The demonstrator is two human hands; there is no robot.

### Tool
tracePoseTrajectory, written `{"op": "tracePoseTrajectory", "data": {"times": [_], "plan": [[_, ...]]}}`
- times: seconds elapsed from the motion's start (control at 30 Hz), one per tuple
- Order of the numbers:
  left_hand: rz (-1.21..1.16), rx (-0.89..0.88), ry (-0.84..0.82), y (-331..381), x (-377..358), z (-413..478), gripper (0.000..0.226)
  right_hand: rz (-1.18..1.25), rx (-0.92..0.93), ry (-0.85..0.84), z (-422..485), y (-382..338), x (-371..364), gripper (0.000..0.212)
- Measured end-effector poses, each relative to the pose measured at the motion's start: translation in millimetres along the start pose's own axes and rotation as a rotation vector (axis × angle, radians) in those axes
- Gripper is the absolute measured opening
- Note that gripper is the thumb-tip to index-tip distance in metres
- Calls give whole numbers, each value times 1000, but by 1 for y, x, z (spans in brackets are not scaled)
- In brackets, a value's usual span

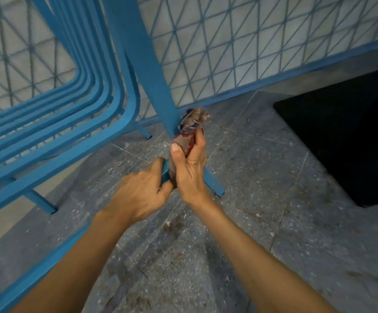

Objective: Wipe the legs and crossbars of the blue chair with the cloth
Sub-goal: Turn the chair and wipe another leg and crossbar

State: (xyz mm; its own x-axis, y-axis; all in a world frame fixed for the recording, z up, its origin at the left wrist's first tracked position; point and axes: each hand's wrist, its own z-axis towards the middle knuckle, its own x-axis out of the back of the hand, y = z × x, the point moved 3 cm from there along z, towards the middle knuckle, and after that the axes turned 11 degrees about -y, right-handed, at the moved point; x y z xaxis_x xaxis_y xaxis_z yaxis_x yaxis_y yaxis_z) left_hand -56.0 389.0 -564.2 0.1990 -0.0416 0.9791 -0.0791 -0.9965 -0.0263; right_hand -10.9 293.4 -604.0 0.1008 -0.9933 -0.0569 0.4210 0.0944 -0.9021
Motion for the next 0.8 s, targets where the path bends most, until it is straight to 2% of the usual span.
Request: {"op": "tracePoseTrajectory", "data": {"times": [0.13,0.2,0.3,0.4,0.43,0.53,0.6,0.8], "plan": [[22,30,-12,6,4,-2,34,159,-354,-8,-6,26,6,83],[19,40,-9,8,4,-2,30,242,-459,25,0,28,12,82],[20,24,-12,7,5,-1,30,291,-376,24,20,-9,10,68],[61,10,-14,4,7,0,56,194,-186,-16,33,-56,-4,62],[69,19,-24,3,6,-1,57,136,-126,-7,33,-64,-8,61],[42,18,-29,6,6,-2,36,7,3,44,23,-54,-8,63],[51,10,1,8,6,0,28,-29,1,30,15,-30,-5,64],[23,25,8,2,3,0,37,41,-83,5,9,-6,-3,64]]}}
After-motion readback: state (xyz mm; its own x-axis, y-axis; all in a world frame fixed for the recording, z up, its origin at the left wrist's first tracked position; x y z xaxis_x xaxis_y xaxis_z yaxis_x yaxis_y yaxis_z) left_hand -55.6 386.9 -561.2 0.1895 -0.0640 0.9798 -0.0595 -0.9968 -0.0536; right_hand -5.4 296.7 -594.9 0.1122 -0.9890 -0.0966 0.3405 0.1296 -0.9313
